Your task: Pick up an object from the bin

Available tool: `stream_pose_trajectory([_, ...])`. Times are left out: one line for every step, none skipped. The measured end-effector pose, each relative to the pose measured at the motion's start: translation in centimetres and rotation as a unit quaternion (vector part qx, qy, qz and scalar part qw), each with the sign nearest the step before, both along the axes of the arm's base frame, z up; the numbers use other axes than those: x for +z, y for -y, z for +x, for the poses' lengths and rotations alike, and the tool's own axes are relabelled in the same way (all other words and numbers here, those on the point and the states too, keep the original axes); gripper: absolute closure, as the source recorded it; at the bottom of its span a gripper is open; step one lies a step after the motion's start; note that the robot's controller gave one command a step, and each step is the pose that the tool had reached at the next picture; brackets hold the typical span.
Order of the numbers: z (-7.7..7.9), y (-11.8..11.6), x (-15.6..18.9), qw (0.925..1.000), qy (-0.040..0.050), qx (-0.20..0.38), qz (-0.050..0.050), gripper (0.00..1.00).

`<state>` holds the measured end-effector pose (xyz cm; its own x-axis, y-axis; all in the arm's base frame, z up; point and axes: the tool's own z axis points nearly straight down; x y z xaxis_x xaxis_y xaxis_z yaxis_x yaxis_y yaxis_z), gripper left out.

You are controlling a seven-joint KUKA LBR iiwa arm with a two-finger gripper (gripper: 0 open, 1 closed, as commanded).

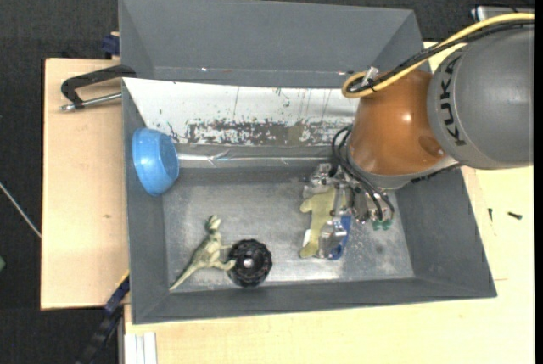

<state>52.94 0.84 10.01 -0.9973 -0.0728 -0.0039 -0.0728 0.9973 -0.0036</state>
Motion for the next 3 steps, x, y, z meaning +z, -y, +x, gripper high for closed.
stream_pose_trajectory([0.0,1.6,-2.7,0.9988,-0.0005,-0.049,0.004,0.00])
stream_pose_trajectory([0.3,1.8,-2.6,0.9987,0.0051,-0.050,0.003,1.00])
stream_pose_trajectory([-0.5,4.0,12.0,0.9994,0.0056,-0.035,0.002,1.00])
